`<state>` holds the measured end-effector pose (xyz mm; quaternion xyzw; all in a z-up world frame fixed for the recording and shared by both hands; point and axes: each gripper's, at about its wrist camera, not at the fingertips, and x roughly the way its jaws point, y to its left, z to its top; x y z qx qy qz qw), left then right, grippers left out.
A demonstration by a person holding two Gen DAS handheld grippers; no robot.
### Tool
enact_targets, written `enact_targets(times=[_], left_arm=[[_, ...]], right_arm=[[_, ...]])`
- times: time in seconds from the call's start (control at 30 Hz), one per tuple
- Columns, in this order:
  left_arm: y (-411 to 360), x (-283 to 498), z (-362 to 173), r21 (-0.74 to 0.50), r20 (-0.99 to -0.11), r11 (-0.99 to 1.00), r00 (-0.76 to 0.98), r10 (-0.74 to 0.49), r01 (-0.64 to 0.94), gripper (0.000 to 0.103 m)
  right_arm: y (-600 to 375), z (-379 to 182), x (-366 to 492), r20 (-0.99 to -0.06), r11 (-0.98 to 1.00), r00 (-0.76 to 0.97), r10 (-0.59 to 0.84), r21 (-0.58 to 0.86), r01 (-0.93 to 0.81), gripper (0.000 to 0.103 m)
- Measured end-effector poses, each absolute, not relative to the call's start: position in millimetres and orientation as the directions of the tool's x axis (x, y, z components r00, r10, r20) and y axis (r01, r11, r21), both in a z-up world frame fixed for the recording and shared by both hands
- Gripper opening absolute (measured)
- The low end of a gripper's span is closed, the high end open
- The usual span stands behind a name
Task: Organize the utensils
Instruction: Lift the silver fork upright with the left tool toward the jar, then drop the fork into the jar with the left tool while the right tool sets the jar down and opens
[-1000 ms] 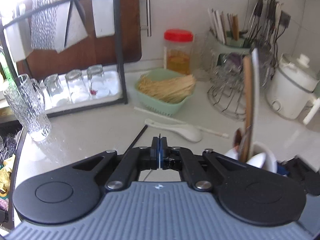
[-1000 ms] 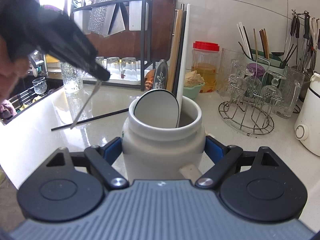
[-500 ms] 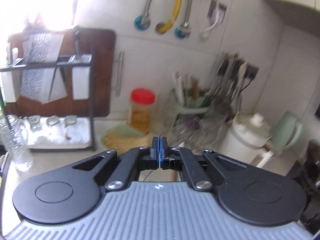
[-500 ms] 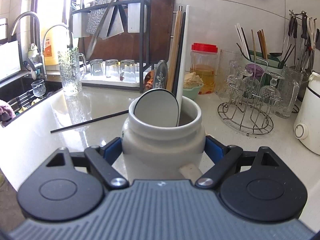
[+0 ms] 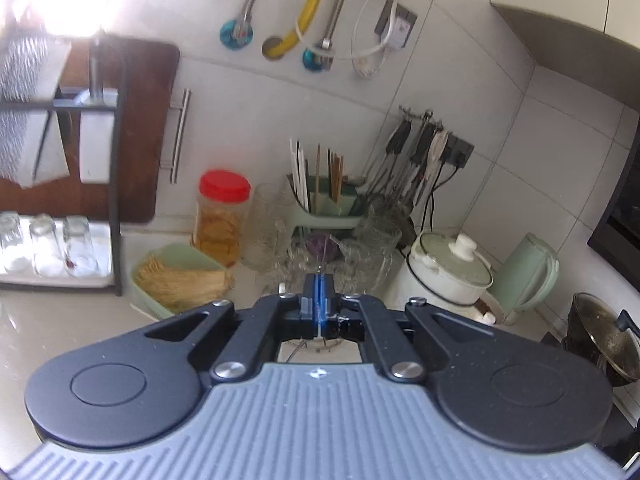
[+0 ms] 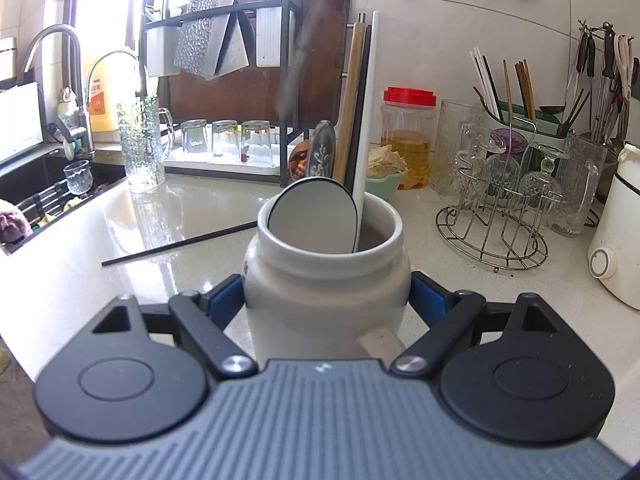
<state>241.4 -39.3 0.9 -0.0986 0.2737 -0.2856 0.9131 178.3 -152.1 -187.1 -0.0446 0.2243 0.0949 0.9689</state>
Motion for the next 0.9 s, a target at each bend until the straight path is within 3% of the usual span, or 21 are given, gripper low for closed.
enact_targets(times=[0.3, 0.63, 0.73, 0.8, 0.9], left_arm=[[-42, 252, -52, -0.372, -0.507, 0.823, 0.649, -0.567, 0.428, 0.001], [-45, 249, -65, -0.307, -0.602, 0.858, 0.614, -0.510, 0.412, 0.002], [-44, 247, -64, -0.296, -0.624, 0.862, 0.600, -0.501, 0.412, 0.011], [-41, 243, -59, -0.284, -0.630, 0.873, 0.609, -0.482, 0.398, 0.031], [-33, 236, -46, -0.272, -0.631, 0.887, 0.626, -0.457, 0.373, 0.034]], right_arm=[[-153, -189, 178, -0.436, 0.977, 0.883, 0.172, -0.040, -0.211, 0.090], [-156, -184, 180, -0.459, 0.974, 0.867, 0.194, -0.018, -0.228, 0.090], [-159, -184, 180, -0.463, 0.972, 0.862, 0.206, -0.004, -0.235, 0.089], [-160, -182, 182, -0.476, 0.971, 0.854, 0.209, 0.001, -0.237, 0.088], [-165, -170, 179, -0.461, 0.968, 0.855, 0.238, 0.037, -0.250, 0.089]])
